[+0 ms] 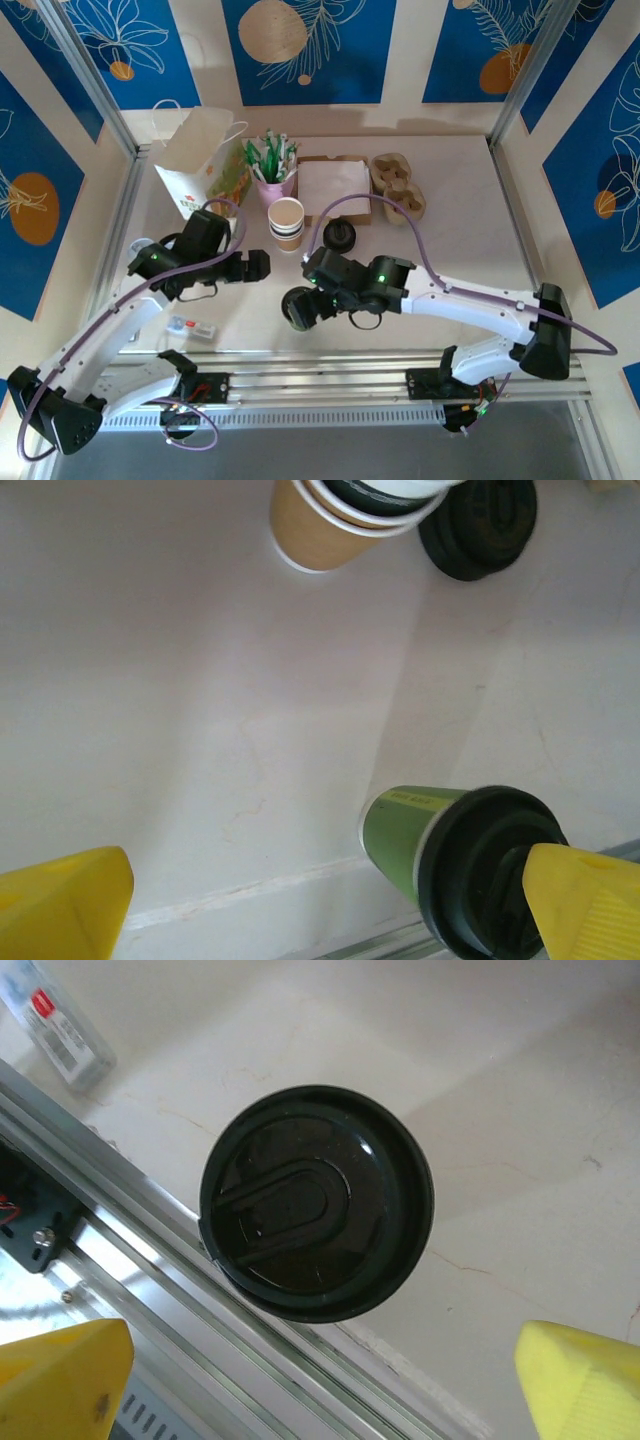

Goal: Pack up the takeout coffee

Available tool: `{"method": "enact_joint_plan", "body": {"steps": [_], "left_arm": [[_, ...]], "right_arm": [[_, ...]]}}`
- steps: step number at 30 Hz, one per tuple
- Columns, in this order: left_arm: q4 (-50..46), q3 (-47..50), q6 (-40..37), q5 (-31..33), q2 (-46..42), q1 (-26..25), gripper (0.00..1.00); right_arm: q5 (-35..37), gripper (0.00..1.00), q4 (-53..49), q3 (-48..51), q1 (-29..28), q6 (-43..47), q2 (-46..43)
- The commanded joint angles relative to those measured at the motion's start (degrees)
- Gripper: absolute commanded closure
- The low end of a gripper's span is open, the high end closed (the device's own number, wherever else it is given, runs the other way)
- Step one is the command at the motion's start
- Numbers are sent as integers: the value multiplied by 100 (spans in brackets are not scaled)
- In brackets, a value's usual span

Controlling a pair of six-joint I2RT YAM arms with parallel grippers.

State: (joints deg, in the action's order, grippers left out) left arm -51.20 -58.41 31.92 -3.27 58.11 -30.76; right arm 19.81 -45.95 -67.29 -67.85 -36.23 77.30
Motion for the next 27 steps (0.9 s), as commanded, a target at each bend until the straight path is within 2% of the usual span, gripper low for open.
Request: {"method": "enact_joint_plan", "body": {"steps": [1, 6, 12, 18, 27], "left_arm": [[-337, -30, -599, -33, -69, 286, 0], [-346, 8, -1121, 466, -162, 360, 0], [126, 577, -1441, 1169, -712, 383, 0], [334, 806, -1404, 1336, -1151, 387, 0], [391, 867, -1437, 1325, -1057, 388, 0]], "right_arm": [[336, 1, -472, -300, -195, 181, 350], [603, 1, -592, -694, -419, 329, 752], [564, 0, -487, -889, -448, 558, 1156], [655, 1, -423, -984, -429, 703, 1396], [739, 4, -402, -1120, -318, 837, 1713]]}}
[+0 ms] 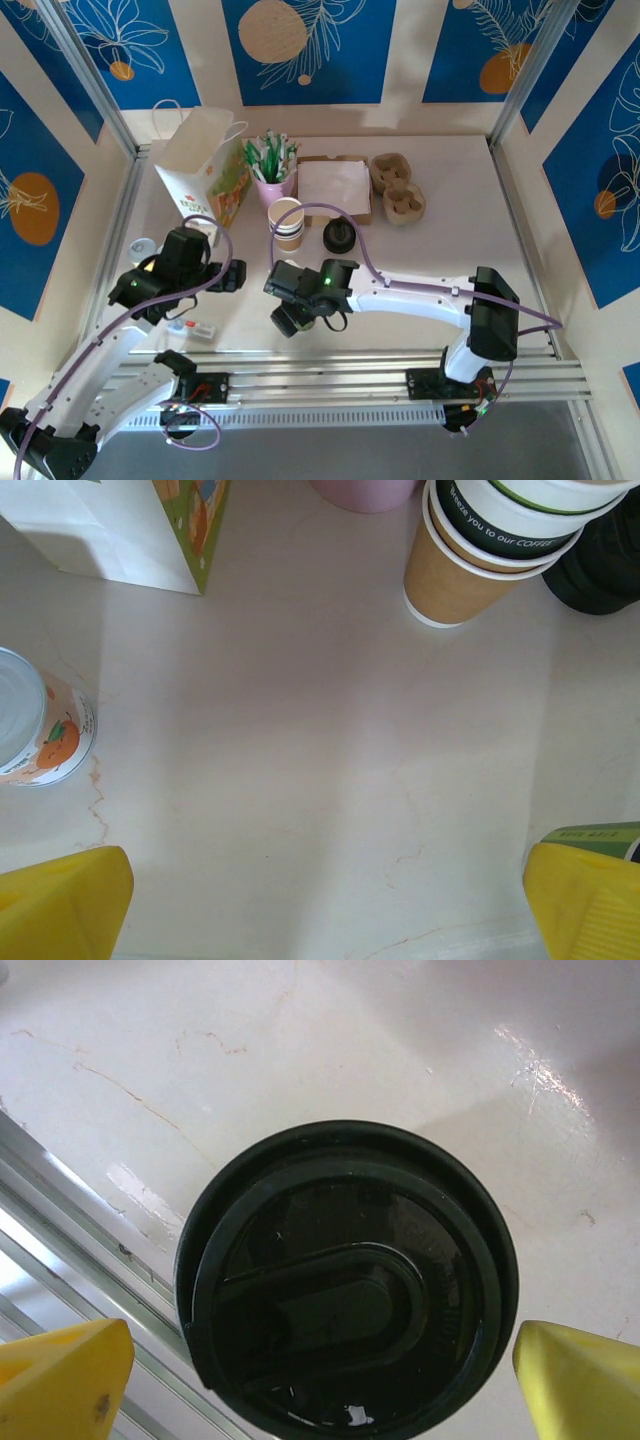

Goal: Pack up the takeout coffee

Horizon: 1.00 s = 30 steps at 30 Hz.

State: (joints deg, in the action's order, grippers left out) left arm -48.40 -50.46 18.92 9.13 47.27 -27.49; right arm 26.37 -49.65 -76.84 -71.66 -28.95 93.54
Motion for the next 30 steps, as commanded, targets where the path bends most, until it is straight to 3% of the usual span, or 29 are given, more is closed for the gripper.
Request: {"method": "enact_joint_plan", "body": {"steps": [1, 11, 21, 30], "left_arm": [[112, 71, -147, 81, 45, 59, 0], [140, 89, -148, 55, 46, 59, 0], [147, 97, -154, 20, 63, 61, 0], [147, 97, -164, 1, 81, 59, 0]], "right_arm": [[67, 5, -25, -163, 78, 115, 105], [-109, 18, 42, -138, 170, 127, 177], [-134, 19, -69, -164, 174, 42, 303], [-5, 25, -235, -56, 315, -127, 103]]}}
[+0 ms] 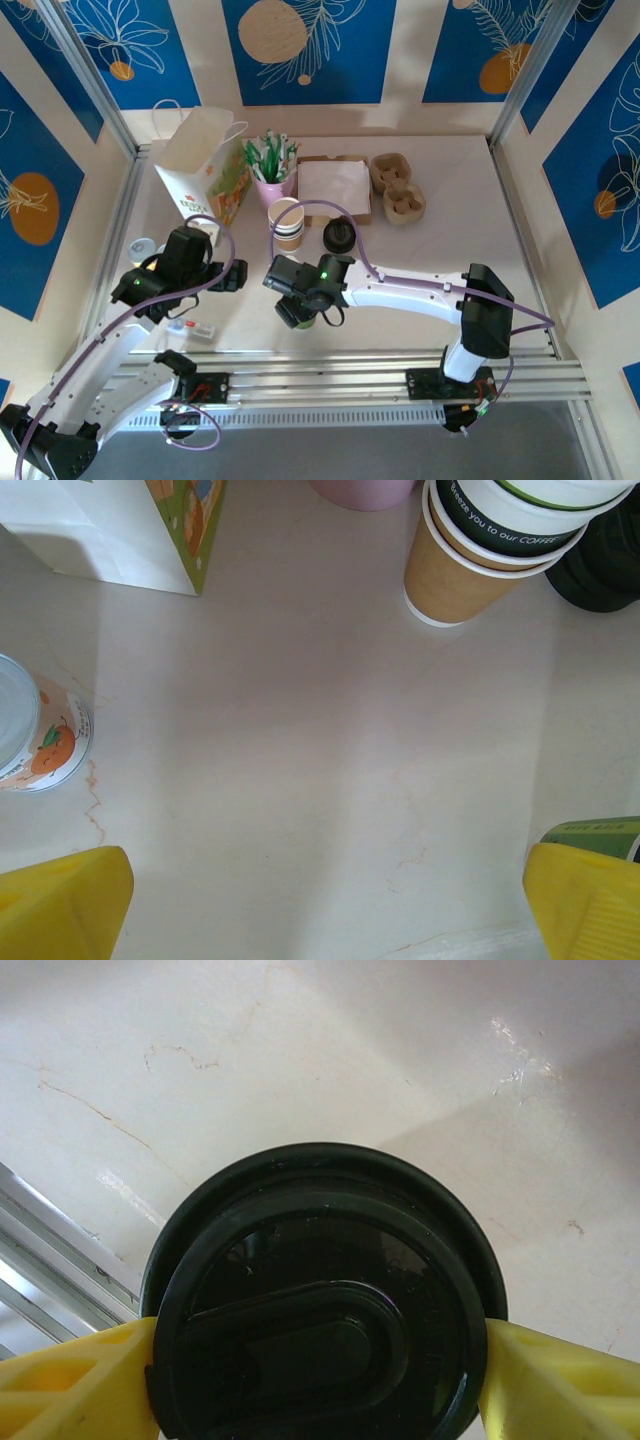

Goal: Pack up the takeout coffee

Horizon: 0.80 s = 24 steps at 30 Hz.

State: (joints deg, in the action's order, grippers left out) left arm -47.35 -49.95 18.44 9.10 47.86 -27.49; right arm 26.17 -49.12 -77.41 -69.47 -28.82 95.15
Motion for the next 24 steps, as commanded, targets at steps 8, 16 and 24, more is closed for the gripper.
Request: {"method": "enact_joint_plan", "body": {"steps": [8, 16, 24], "left_arm": [[51, 47, -130, -30, 39, 58, 0], [68, 56, -134, -109, 83, 59, 0], [104, 64, -147, -283, 118, 59, 0]], "right_arm": [[87, 27, -414, 388, 498, -273, -771], [169, 27, -733, 908, 1839, -156, -1972], [-92, 28, -857, 1122, 4045, 227, -2958]]}}
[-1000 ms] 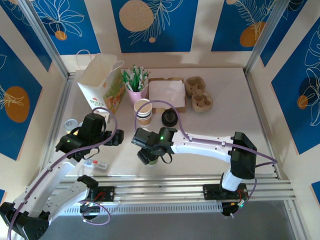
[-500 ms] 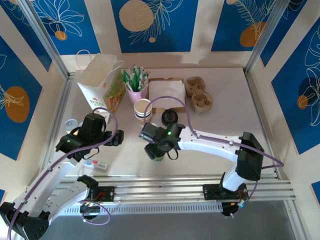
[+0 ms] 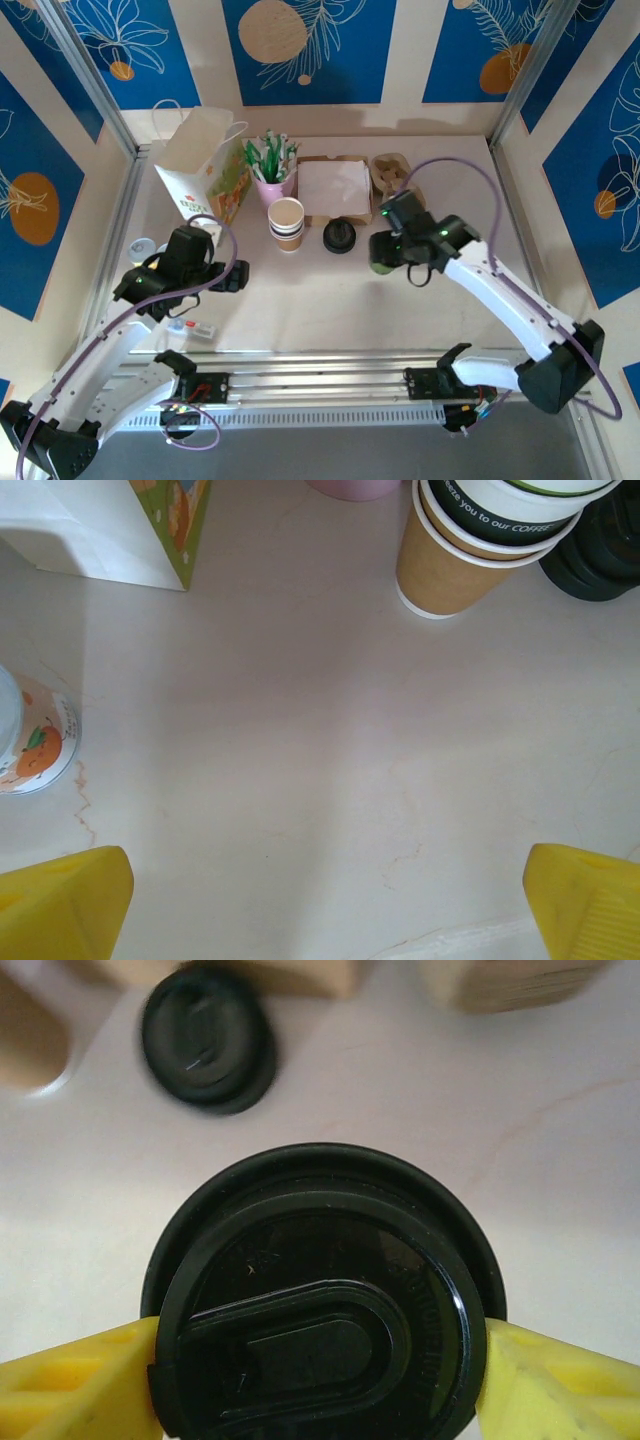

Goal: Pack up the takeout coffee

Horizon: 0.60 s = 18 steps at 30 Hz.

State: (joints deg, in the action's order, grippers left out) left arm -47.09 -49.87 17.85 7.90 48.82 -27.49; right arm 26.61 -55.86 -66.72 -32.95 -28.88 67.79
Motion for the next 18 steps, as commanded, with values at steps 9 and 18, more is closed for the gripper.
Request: {"method": "enact_joint_plan", "body": {"steps": [9, 18], "left_arm": [[120, 61, -112, -342, 51, 59, 0], [139, 65, -133, -447, 41, 57, 0]], "right_arm": [[-642, 28, 250, -62, 2293, 405, -96], [-546, 28, 642, -727, 3334, 25, 980]]}}
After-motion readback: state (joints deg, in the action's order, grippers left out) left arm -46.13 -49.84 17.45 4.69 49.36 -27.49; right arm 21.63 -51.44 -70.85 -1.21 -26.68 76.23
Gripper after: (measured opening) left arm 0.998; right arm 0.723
